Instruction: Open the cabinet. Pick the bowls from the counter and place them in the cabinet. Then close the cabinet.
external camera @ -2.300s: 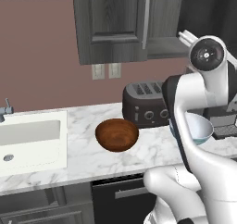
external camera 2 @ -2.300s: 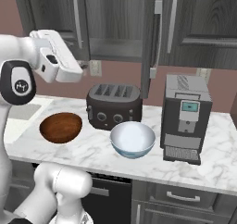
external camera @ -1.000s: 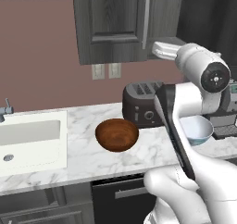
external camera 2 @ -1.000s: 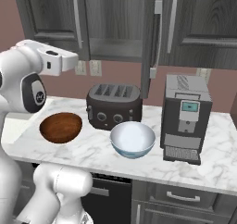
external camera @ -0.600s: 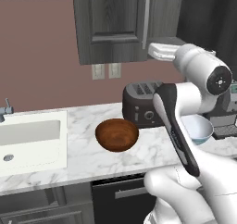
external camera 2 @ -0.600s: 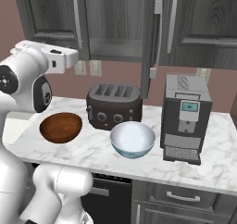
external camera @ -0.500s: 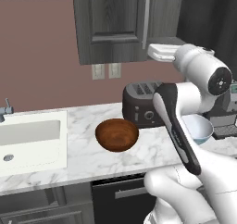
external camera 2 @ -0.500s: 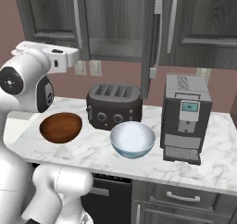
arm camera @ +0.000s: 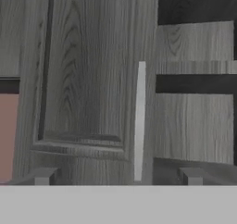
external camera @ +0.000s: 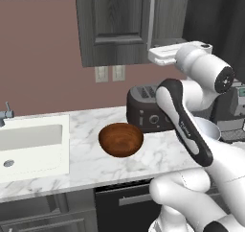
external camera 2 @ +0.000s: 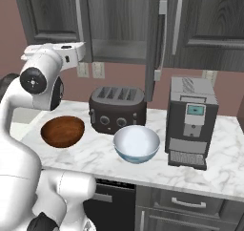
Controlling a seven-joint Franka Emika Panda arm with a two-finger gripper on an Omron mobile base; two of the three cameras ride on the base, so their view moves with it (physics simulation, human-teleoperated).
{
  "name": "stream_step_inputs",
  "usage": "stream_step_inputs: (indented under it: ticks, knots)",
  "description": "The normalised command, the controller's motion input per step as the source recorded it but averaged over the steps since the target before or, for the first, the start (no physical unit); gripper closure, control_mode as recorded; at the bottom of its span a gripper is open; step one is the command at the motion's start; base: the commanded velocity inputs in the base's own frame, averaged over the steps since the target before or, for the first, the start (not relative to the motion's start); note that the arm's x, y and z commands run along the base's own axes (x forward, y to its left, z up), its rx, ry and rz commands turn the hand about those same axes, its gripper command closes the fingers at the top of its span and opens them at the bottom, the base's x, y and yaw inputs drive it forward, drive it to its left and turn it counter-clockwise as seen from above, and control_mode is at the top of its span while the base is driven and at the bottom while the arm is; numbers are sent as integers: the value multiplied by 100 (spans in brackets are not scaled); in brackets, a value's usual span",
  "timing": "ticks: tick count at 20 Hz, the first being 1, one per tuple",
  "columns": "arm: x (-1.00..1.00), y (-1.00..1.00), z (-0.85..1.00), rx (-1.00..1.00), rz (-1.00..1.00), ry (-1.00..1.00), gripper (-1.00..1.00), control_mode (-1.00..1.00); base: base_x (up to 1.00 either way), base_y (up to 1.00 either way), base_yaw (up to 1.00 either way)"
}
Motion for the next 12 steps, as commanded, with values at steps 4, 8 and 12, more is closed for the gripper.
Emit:
stream_step_inputs:
  ticks: [4, 8, 12]
  knots:
    - [10, 0, 0, -1, -1, -7, -100, -100, 0, 0, 0]
    - [3, -2, -5, 0, -4, -5, -100, -100, 0, 0, 0]
    - [9, 0, -8, 0, -3, -4, -100, -100, 0, 0, 0]
